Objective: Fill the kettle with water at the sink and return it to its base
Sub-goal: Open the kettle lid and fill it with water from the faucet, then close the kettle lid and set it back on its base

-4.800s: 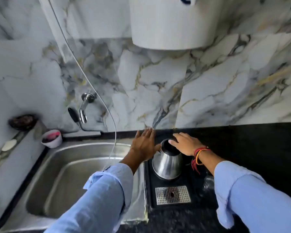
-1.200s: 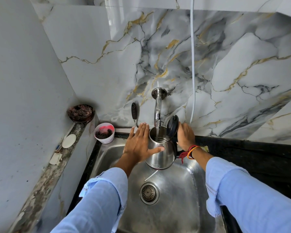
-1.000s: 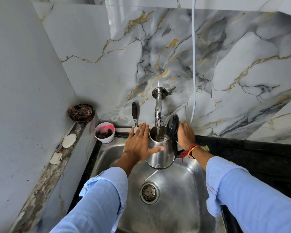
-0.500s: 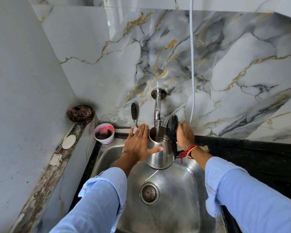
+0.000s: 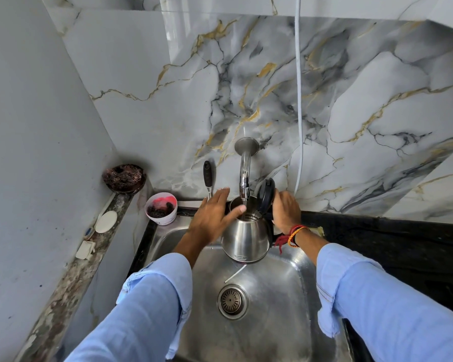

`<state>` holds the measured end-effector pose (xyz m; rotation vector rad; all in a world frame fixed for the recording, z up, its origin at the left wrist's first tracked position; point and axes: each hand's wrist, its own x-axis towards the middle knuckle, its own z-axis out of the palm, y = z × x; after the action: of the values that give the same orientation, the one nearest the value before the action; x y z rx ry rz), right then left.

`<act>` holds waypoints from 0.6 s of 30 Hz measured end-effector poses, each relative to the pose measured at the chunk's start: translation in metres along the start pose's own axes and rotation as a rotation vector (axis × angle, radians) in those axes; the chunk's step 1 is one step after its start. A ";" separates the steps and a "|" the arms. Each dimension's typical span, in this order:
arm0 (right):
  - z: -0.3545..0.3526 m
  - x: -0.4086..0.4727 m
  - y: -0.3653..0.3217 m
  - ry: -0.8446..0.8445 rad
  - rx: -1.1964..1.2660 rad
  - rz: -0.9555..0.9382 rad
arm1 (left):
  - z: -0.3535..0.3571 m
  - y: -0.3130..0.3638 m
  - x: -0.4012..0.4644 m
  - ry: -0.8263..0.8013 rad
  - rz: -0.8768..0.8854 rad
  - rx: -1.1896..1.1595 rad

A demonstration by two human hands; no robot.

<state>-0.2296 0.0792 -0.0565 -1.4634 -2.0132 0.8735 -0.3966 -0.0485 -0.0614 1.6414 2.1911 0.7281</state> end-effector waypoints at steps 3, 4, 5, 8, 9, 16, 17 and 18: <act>-0.001 0.001 0.000 -0.022 -0.011 -0.015 | -0.010 0.018 0.018 0.034 0.016 -0.234; -0.001 0.001 0.000 -0.021 -0.003 -0.014 | -0.010 0.026 0.023 0.050 0.027 -0.256; -0.001 0.001 -0.001 -0.015 0.009 -0.009 | -0.009 0.033 0.026 0.062 0.015 -0.258; -0.001 0.002 -0.001 -0.003 0.013 0.000 | -0.004 0.046 0.033 0.101 -0.092 -0.233; -0.001 0.002 -0.001 -0.004 0.014 0.001 | -0.003 0.049 0.034 0.120 -0.136 -0.198; -0.004 -0.009 -0.009 0.046 0.075 -0.031 | -0.006 0.063 0.037 0.181 -0.274 -0.070; -0.006 -0.012 -0.007 0.052 0.085 -0.031 | -0.005 0.061 0.033 0.175 -0.246 -0.092; -0.008 -0.015 -0.005 0.053 0.096 -0.034 | -0.002 0.058 0.029 0.168 -0.208 -0.134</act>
<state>-0.2231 0.0658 -0.0477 -1.3815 -1.9246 0.8955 -0.3605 -0.0089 -0.0255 1.3067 2.3260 0.9590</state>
